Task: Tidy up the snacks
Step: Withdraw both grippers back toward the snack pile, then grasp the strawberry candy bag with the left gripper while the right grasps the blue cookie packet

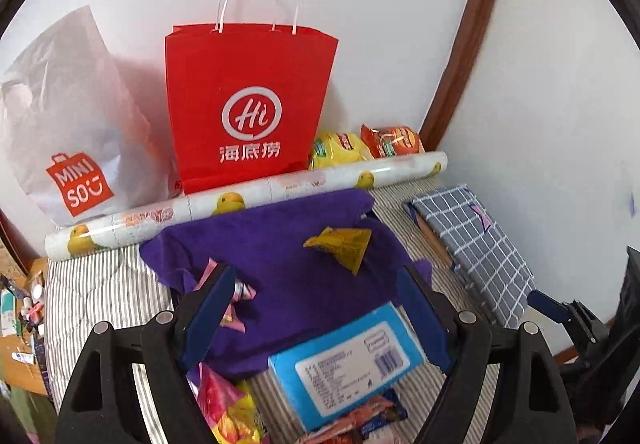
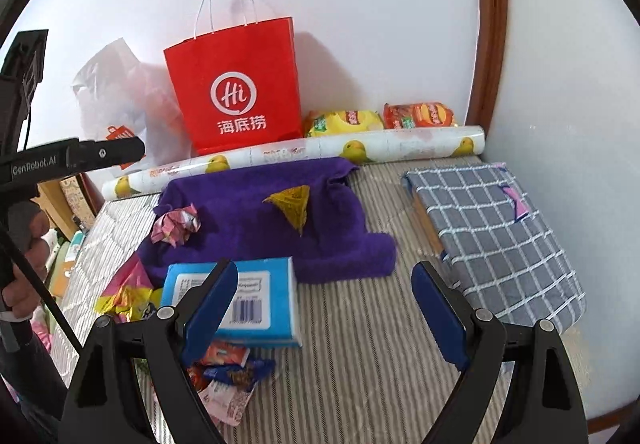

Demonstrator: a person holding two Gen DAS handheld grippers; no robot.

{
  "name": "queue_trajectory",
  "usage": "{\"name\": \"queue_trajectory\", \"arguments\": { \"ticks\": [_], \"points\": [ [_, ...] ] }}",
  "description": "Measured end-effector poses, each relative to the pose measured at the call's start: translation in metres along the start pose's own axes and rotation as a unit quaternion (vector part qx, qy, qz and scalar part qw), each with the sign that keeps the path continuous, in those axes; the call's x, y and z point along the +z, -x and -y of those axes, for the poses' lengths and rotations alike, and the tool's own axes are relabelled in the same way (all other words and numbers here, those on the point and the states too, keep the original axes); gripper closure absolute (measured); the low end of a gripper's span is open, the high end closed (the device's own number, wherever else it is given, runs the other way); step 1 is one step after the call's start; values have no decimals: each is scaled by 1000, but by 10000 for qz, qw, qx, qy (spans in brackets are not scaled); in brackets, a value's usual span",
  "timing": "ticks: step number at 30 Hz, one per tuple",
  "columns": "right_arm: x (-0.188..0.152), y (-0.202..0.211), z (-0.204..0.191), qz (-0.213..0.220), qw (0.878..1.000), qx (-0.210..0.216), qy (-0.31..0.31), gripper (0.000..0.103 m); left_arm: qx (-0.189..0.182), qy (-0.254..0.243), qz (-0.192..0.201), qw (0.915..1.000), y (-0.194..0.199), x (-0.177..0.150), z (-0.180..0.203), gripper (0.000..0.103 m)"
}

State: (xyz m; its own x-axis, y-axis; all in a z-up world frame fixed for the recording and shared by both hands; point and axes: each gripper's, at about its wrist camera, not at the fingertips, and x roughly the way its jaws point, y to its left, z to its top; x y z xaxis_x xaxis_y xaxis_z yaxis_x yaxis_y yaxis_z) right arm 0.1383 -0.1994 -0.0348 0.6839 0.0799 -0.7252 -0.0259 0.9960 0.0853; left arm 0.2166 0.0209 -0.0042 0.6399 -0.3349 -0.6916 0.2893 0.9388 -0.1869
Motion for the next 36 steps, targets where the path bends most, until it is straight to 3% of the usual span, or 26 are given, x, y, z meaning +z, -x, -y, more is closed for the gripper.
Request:
{"name": "queue_trajectory", "arguments": {
  "ticks": [9,15,19,24,36],
  "points": [
    [-37,-15,-18,-175,9991,382,-14,15,545,-191,-230,9981,5,-38,-16,22],
    [-70,-29,-26,-494,9959,756,-73,15,484,24,-420,9979,2,-59,-29,22],
    [-90,-40,-32,-747,9928,939,-31,22,427,172,-532,9975,1,-75,-35,22],
    [-100,-56,-45,-1001,9885,1130,-7,23,476,288,-595,9967,6,-89,-43,22],
    [-108,-109,-72,-1549,9850,762,74,22,690,445,-490,9954,25,-100,-62,22]
  ]
}}
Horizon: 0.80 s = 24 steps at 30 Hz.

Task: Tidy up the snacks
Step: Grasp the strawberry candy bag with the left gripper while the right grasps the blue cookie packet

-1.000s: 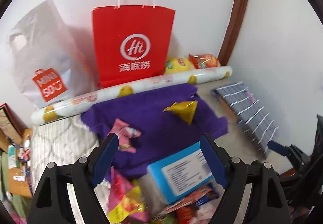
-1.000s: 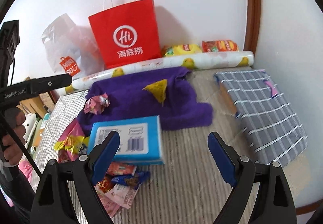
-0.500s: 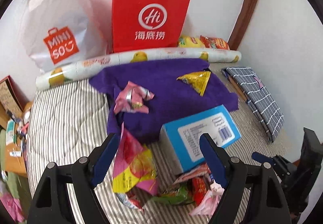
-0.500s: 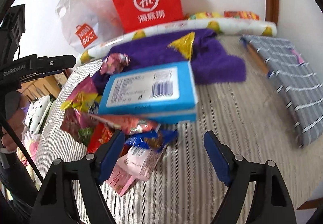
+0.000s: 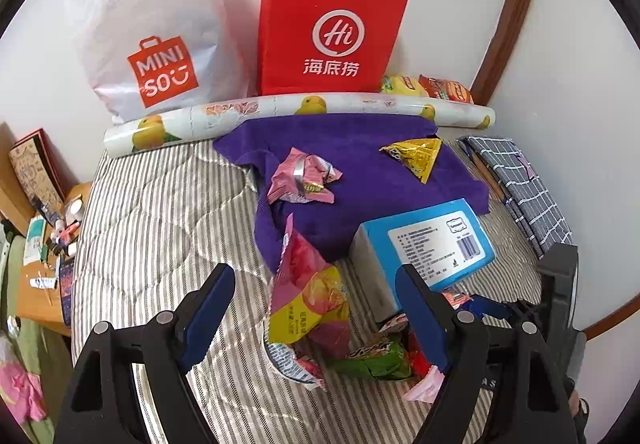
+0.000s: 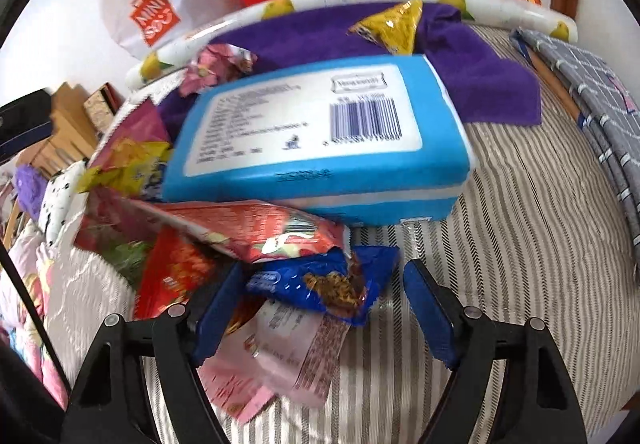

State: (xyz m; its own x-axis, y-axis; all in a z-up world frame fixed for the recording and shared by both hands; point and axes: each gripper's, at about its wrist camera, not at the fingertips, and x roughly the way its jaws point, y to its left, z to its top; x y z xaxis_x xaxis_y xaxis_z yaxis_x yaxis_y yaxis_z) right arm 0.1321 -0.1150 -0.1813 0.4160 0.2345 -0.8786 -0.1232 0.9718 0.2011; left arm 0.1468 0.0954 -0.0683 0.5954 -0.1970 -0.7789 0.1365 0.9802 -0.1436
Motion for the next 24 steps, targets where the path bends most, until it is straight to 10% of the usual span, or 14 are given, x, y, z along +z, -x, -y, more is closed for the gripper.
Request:
{"name": "queue_trajectory", "arguments": {
  "ticks": [24],
  "points": [
    [-32,39,44,211,9988,-148,412,46,-50,577,-688,9959,-44,-51,-38,28]
  ]
}}
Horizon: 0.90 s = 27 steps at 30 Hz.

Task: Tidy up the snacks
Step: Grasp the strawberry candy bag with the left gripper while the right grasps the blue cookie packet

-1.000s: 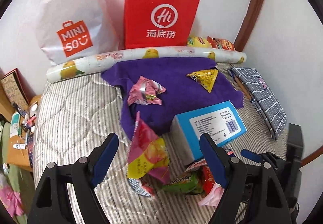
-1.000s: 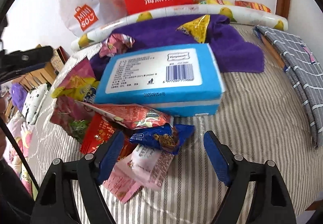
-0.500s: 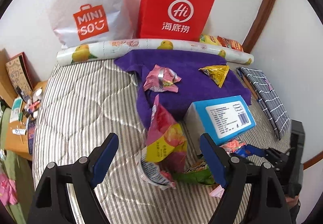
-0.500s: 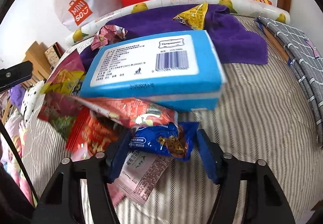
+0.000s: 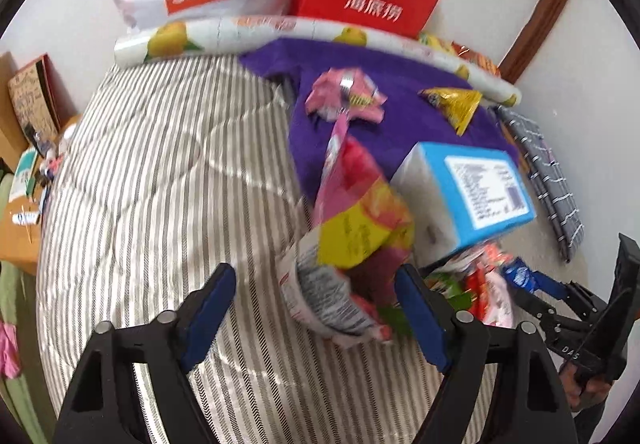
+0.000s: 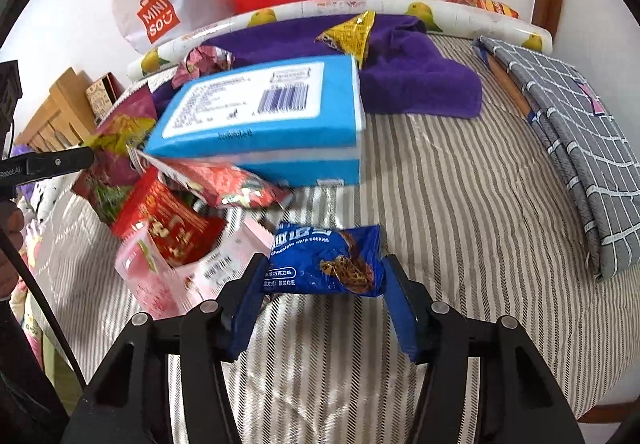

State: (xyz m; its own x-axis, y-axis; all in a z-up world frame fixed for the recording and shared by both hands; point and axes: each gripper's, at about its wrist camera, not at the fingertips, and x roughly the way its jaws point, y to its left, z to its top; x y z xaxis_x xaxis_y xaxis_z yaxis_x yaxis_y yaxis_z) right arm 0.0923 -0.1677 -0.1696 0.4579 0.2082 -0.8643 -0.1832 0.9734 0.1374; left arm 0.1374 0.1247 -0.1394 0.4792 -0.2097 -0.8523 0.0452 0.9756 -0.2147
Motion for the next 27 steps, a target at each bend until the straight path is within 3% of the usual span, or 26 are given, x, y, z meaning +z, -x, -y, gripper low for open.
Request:
{"name": "queue_trajectory", "arguments": {
  "ticks": [3,6,12,18,22,24,25,26,27],
  "points": [
    [-3,-4,2,-61,10000,-38,37,46,8,117,-95,9999,-3,-8,-9,42],
    [-5,-5,5,-65,10000,-23,16,46,331,110,-151,9993,-6,-13,-15,55],
    [-2,-13,6,-81,9999,10,-65,45,35,246,-458,9986,-26,-18,-18,60],
    [-2,-13,8,-112,9999,-21,-44,40,301,-69,-370,9988,-28,-26,-1,53],
    [-3,-15,7,-48,10000,-7,-31,37,691,-558,-254,9957,-32,-32,16,48],
    [-4,-15,6,-5,10000,-29,24,37,768,-632,-174,9949,-31,-35,20,52],
    [-4,-15,6,3,10000,-34,34,37,711,-641,-135,9953,-30,-35,21,63],
    [-4,-15,6,6,10000,-36,35,39,670,-636,-136,9956,-29,-35,21,67],
    [-3,-15,5,13,10000,-72,47,45,612,-610,-152,9961,-28,-35,21,67]
  ]
}}
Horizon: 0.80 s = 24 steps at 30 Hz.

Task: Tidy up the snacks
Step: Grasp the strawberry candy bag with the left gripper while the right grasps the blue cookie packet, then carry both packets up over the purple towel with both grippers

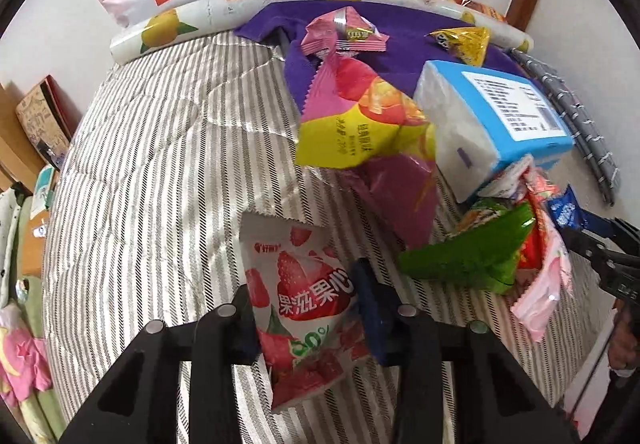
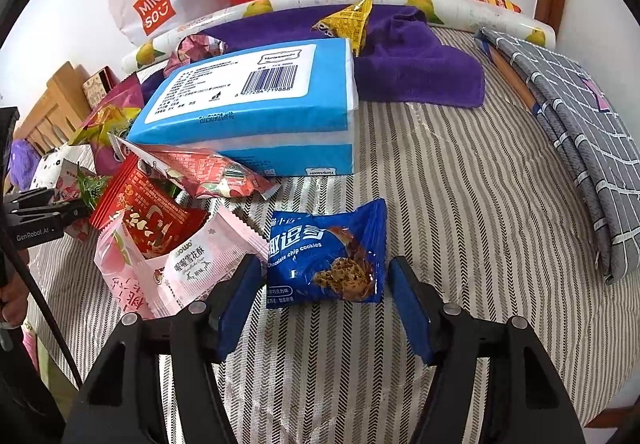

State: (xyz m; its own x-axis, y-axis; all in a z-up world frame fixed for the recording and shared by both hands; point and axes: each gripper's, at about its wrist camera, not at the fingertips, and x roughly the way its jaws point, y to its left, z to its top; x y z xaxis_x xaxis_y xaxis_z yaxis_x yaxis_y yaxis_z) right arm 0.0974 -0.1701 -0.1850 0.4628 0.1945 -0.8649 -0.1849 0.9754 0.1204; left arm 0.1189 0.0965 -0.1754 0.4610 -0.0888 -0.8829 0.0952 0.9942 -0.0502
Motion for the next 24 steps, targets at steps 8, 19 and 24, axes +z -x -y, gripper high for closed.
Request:
{"name": "queue_trajectory", "arguments": {
  "ticks": [8,19,24],
  "points": [
    [-1,9,-4,75,9998,-74,181,59,-387,209,108,9990,14,-5,-11,71],
    [12,43,-5,453,9989,103,114,59,-707,283,427,9962,47,3,-15,71],
    [25,60,-5,701,9975,91,89,59,-800,314,566,9947,61,14,-15,71]
  ]
}}
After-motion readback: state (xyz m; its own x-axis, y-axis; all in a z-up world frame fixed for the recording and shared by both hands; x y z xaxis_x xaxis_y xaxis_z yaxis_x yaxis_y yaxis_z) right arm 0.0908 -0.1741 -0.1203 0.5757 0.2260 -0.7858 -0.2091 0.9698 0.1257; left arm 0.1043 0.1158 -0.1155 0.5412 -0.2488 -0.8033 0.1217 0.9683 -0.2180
